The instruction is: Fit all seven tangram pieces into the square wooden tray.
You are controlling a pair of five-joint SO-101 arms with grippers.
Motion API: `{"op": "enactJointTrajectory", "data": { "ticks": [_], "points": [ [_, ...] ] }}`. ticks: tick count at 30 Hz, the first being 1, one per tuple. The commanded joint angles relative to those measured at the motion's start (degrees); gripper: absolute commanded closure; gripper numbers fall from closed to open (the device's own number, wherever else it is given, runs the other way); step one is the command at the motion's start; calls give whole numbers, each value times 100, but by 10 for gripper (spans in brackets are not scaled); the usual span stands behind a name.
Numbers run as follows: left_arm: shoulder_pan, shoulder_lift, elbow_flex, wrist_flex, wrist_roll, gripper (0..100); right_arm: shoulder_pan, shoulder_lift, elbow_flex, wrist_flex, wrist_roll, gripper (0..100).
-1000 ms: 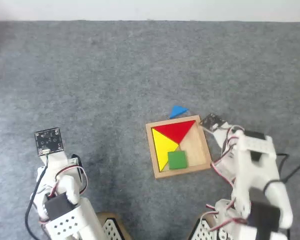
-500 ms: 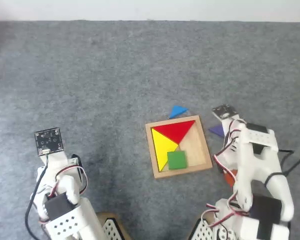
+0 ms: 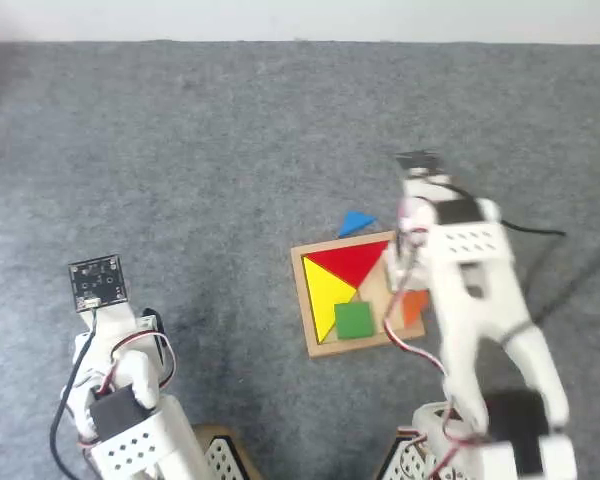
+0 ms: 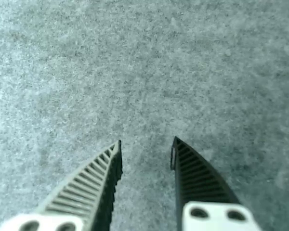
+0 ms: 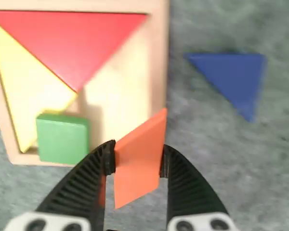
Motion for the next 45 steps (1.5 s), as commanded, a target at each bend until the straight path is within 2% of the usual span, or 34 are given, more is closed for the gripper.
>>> {"op": "enactJointTrajectory", "data": {
  "ticks": [1, 6, 9, 14, 17, 23, 26, 33, 40, 45],
  "points": [
    [-35, -105, -22, 26, 44, 833, -330, 1209, -1081, -57, -844, 982],
    [-35, -105, -22, 26, 44, 833, -365, 2088, -1538, -365, -1758, 976],
    [-35, -105, -22, 26, 44, 833, -321, 2149, -1538, -734, -1978, 976],
    [-35, -105, -22, 26, 44, 833, -400, 2149, -1565, -1147, -1758, 972],
    [-35, -105, -22, 26, 44, 833, -391, 2202, -1626, -1138, -1257, 960],
    [-35, -105, -22, 26, 44, 833, -330, 2193, -1653, -945, -800, 783],
    [-35, -105, -22, 26, 44, 833, -330, 2149, -1653, -910, -598, 727],
    [-35, -105, -22, 26, 44, 833, -286, 2149, -1662, -919, -598, 724],
    [-35, -105, -22, 26, 44, 833, 391, 2158, -1662, -963, -563, 724],
    [-35, -105, -22, 26, 44, 833, 391, 2193, -1459, -963, -563, 724]
  ]
}}
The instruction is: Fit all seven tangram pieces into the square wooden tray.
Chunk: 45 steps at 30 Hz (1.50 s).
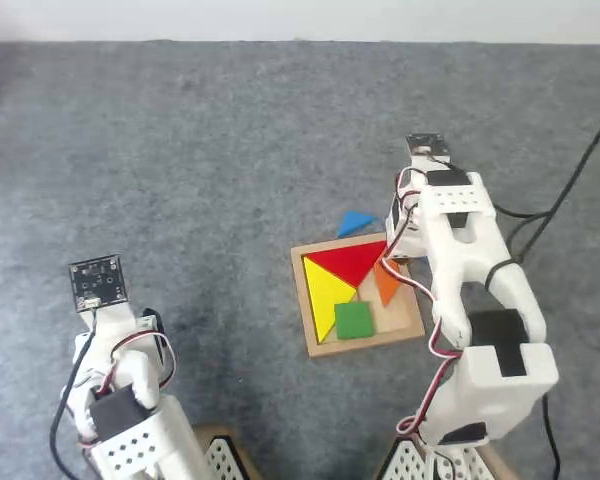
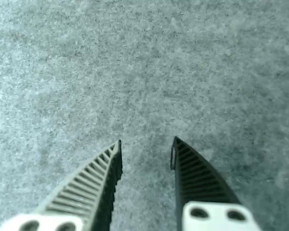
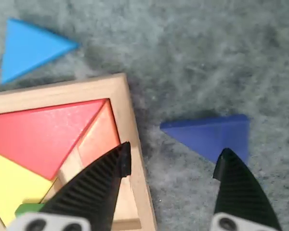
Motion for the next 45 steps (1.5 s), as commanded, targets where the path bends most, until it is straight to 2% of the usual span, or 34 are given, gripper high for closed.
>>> {"op": "enactJointTrajectory", "data": {
  "ticks": [1, 8, 13, 16, 23, 41, 45],
  "points": [
    [-35, -105, -22, 26, 44, 833, -22, -75, -62, 13, 97, 724],
    [-35, -105, -22, 26, 44, 833, -347, -945, 668, 171, 334, 724],
    [-35, -105, -22, 26, 44, 833, -409, -2281, 2189, -875, 440, 724],
    [-35, -105, -22, 26, 44, 833, -620, -2642, 2532, -884, 492, 724],
    [-35, -105, -22, 26, 44, 833, -1305, -2607, 2558, -752, 466, 724],
    [-35, -105, -22, 26, 44, 833, -1895, -2800, 2980, -593, 519, 724],
    [-35, -105, -22, 26, 44, 833, -2281, -2800, 2998, -585, 519, 724]
  ]
}}
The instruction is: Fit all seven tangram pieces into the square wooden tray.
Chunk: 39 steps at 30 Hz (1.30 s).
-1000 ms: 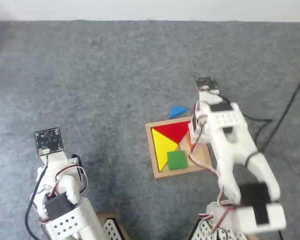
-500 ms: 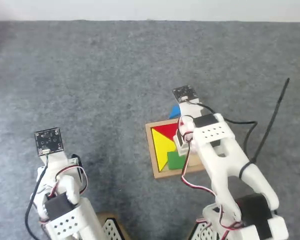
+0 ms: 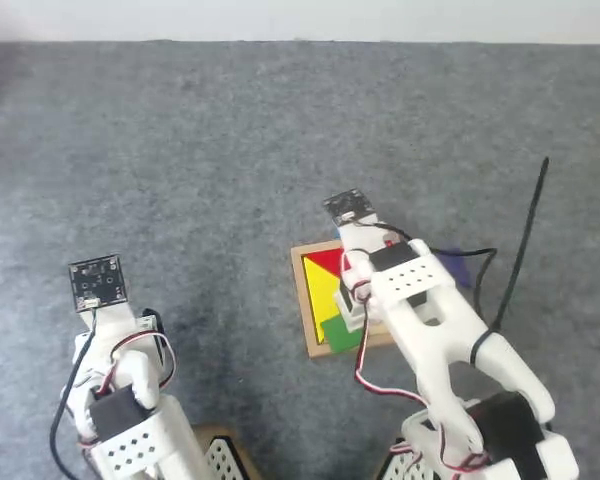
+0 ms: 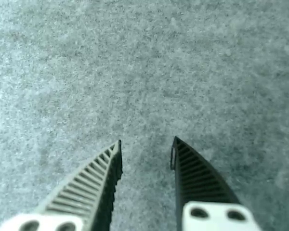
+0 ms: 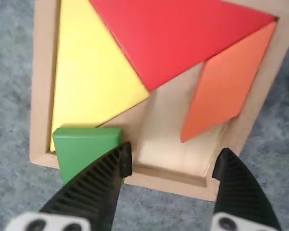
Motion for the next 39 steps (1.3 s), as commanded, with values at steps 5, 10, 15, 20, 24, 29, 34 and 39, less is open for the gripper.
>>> {"op": "enactJointTrajectory", "data": {
  "ticks": [5, 10, 15, 20, 24, 29, 34, 39],
  "points": [
    [-35, -105, -22, 26, 44, 833, -778, -259, 26, 66, 105, 724],
    [-35, -105, -22, 26, 44, 833, -629, -259, 35, 22, 97, 724],
    [-35, -105, -22, 26, 44, 833, 22, -198, 35, 4, 387, 724],
    [-35, -105, -22, 26, 44, 833, 505, -189, 44, -295, 571, 724],
    [-35, -105, -22, 26, 44, 833, 541, -207, 44, -347, 686, 724],
    [-35, -105, -22, 26, 44, 833, 347, -462, 44, -224, 545, 724],
    [-35, -105, -22, 26, 44, 833, -66, -804, 281, -189, 545, 724],
    [-35, -105, -22, 26, 44, 833, -75, -558, 440, -321, 563, 724]
  ]
}}
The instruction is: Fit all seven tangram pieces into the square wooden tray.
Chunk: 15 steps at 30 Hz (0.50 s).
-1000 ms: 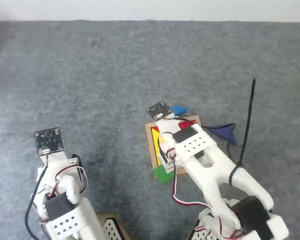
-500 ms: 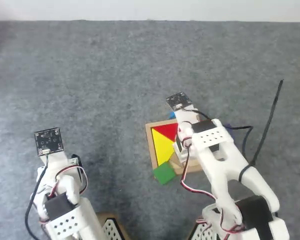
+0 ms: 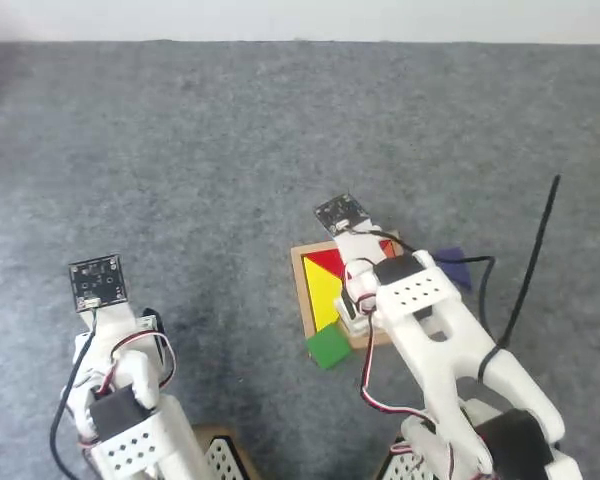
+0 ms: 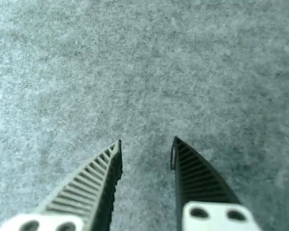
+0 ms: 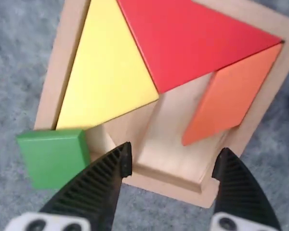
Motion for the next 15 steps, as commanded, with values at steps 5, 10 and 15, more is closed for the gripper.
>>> {"op": "enactJointTrajectory", "data": {
  "ticks": [5, 10, 15],
  "points": [
    [-35, -105, -22, 26, 44, 833, -31, 848, -132, -409, -9, 724],
    [-35, -105, -22, 26, 44, 833, 435, 1613, -712, -418, 0, 724],
    [-35, -105, -22, 26, 44, 833, 1165, 1982, -1204, -409, 246, 724]
  ]
}}
